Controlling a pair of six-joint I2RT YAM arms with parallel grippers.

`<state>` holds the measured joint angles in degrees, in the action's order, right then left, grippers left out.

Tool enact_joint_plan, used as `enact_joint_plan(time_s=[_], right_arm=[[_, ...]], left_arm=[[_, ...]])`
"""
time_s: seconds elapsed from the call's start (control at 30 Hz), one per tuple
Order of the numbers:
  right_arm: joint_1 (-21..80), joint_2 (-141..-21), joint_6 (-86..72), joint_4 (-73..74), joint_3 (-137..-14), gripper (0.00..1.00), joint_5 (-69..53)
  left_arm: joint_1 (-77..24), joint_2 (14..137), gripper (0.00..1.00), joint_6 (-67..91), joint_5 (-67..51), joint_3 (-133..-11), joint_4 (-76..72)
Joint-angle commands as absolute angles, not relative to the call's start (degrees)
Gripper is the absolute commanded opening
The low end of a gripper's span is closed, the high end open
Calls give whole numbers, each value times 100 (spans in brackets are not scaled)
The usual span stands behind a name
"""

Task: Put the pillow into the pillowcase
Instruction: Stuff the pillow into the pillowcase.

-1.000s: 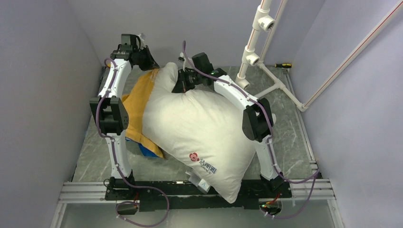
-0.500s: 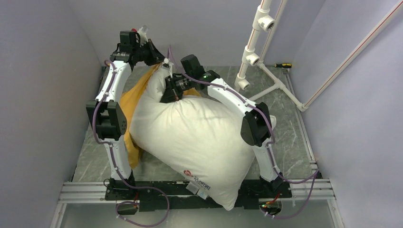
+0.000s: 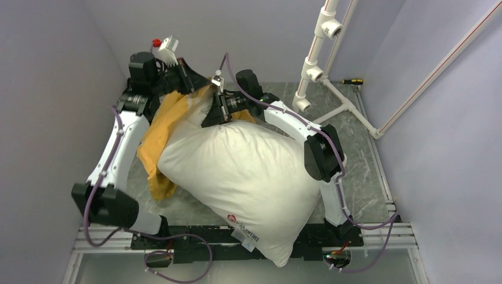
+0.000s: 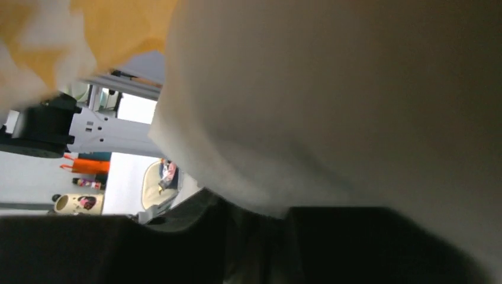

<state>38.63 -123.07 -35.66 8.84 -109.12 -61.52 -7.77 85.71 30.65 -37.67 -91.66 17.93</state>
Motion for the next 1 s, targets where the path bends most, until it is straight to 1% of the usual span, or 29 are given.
enact_joint_plan(time_s=[0.0,0.03,0.13,0.2,0.33,0.47,0.57,0.67,0.73,0.77,0.8,0.83,0.87,0.9,0.97], right_arm=[[3809,-11795,-4035,140,-10771,35,-5896],[3806,-11682,-3889,239,-10738,44,-5805],[3803,-11202,-3526,488,-10377,66,-5373],[3790,-10920,-3182,807,-10213,77,-4912],[3676,-10563,-2663,1442,-10097,83,-4215],[3461,-10366,-2720,1404,-9930,86,-3633],[3297,-10798,-2903,1337,-10330,87,-3713],[3326,-11737,-3118,1351,-11391,85,-4100],[3434,-12365,-3223,1642,-12200,82,-4255],[3513,-12631,-3287,1732,-12519,78,-4399],[3568,-12824,-3401,1713,-12727,69,-4579],[3613,-12938,-3601,1526,-12827,58,-4790],[3653,-12959,-3690,1445,-12841,43,-4912],[3690,-12871,-3733,1355,-12739,31,-4973],[3704,-12496,-3863,962,-12195,16,-5155]], left_arm=[[-1169,7376,0,3054,-4223,-8296,1216],[-1169,7208,0,3070,-4043,-8056,1204],[-1169,6835,0,3115,-3644,-7509,999],[-1169,6754,0,3069,-3416,-7415,1006],[-1169,6857,0,2913,-3193,-7601,1094],[-1169,7029,0,2887,-3155,-7819,1096],[-1169,7090,0,2924,-3143,-7891,1068],[-1169,7080,0,2961,-3086,-7925,1096],[-1169,7061,0,2933,-3083,-7940,1127],[-1169,7051,0,2917,-3062,-7953,1158],[-1169,7047,0,2891,-3005,-7965,1198],[-1169,7041,0,2845,-2931,-8013,1276],[-1169,7032,0,2807,-2831,-8055,1408],[-1169,7032,0,2763,-2728,-8101,1515],[-1169,7018,0,2634,-2386,-8148,1650]])
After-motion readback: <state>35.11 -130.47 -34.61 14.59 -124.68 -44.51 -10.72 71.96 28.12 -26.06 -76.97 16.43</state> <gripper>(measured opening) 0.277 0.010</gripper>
